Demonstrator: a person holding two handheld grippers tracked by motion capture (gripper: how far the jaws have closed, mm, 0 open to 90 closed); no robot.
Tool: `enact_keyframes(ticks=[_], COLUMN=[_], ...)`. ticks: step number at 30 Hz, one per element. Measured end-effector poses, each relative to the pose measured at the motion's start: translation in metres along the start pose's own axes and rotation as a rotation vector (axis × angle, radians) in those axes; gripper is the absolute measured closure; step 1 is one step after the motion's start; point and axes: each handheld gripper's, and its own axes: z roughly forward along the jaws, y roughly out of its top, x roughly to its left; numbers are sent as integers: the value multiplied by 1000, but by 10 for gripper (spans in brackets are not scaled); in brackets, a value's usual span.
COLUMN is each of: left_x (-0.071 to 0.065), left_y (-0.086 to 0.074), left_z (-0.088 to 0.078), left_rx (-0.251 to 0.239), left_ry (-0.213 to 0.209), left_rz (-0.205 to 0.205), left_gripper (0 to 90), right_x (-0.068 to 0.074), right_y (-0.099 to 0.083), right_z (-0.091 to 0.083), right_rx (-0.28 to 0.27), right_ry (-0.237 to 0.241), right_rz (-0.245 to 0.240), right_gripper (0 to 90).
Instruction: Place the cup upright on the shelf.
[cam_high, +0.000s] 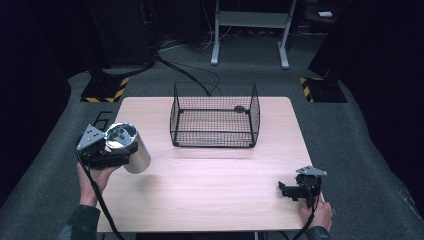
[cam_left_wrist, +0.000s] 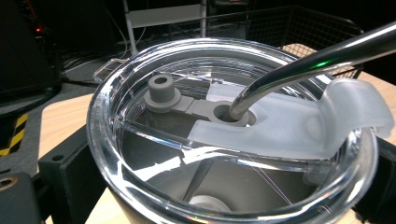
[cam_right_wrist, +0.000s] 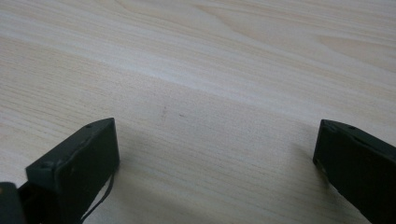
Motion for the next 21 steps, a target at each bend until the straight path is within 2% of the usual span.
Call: enact_keyframes(ticks=[4, 10, 15, 21], left_x=[-5, -15, -26, -37], left_y=[5, 13, 22, 30], left_z=[6, 13, 21, 30], left_rx=[0, 5, 3, 3], left_ry=[-23, -65, -85, -149], left_rz=[3, 23, 45, 61], left_gripper=[41, 41, 40, 40], right_x=[0, 0, 0, 0], right_y=[0, 0, 0, 0], right_z=[0, 0, 0, 0], right_rx=[1, 1, -3, -5], right_ry=[3, 2, 4, 4], right_rz=[-4, -3, -6, -5], right_gripper=[0, 0, 0, 0])
